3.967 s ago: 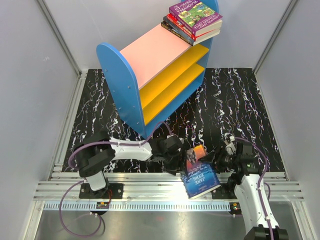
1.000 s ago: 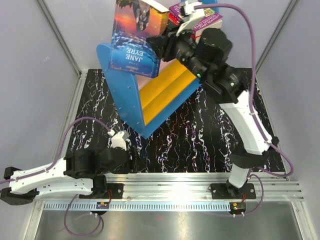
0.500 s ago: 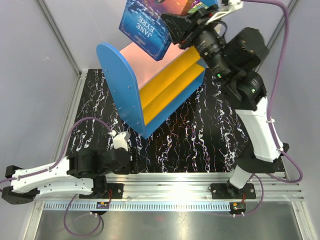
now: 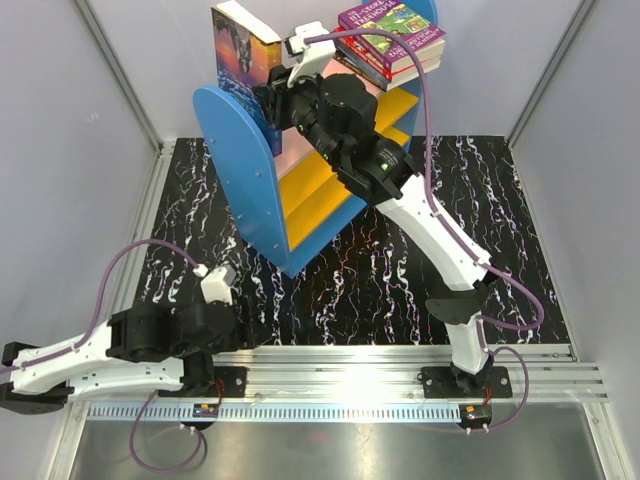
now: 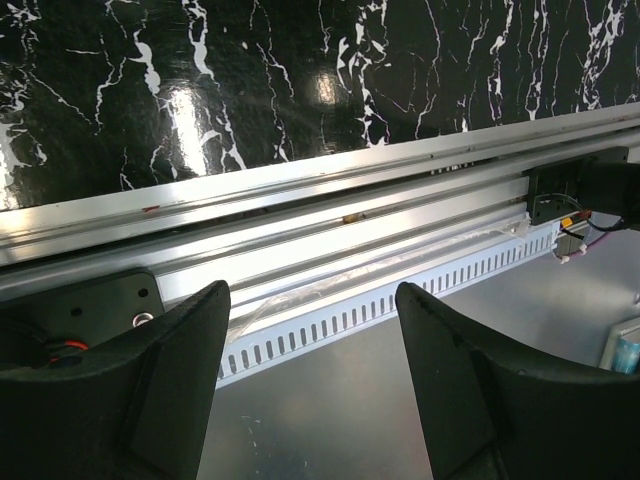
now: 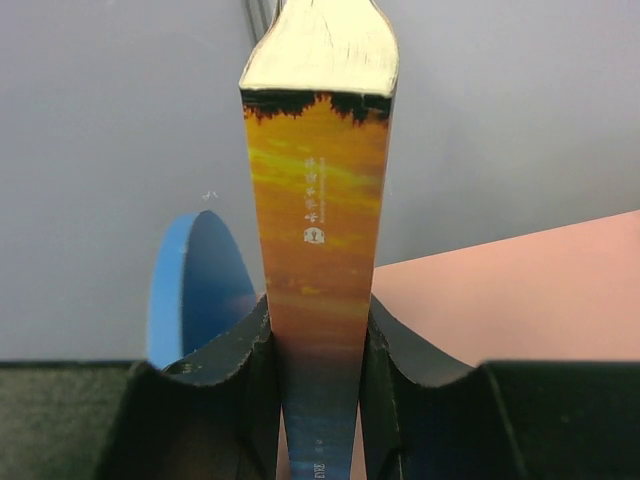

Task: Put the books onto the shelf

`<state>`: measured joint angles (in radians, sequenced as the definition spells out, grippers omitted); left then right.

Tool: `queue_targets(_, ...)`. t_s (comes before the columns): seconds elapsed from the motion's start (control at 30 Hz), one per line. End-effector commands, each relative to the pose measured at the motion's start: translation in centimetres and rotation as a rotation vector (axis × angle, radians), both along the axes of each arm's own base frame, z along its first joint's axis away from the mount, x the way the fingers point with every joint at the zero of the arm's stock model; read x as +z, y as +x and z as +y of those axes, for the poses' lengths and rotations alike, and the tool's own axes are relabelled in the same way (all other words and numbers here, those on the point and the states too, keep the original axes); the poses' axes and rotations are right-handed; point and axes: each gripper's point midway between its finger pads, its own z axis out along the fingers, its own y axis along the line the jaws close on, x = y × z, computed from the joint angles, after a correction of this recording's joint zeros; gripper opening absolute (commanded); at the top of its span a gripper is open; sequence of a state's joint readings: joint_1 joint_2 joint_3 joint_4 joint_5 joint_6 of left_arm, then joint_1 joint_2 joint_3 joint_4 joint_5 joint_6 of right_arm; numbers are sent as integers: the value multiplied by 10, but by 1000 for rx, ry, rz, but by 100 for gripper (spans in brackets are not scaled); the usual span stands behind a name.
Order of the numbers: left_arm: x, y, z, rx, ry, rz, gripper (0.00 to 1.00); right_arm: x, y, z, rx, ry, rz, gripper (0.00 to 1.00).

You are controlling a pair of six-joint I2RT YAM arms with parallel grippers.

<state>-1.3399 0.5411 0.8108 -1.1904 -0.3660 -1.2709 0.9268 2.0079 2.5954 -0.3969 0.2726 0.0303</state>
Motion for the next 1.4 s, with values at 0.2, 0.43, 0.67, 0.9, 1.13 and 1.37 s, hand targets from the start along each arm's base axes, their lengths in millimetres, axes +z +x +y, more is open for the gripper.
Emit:
queue_targets(0.2,3,10,10,43,10,-57,71,84,-71,-18,36,150,-154,0)
queue_targets(0.43,1,11,14,52,-12,-68,71,88,-92,-25,-5,64,-198,0)
queue_targets(0.67,3,14,13,54,-15,-82,71,78,-98,-21,34,31,-181,11)
queue_targets(0.9,1,13,12,43,-3,-76,71,65,-99,-16,35,-4,-168,51)
queue_targets(1.13,-1,12,13,47,-6,-72,71,65,-99,-19,25,14,-157,67)
queue_targets(1.37,0,13,10,36,2,-79,71,62,-97,-22,12,9,-145,78)
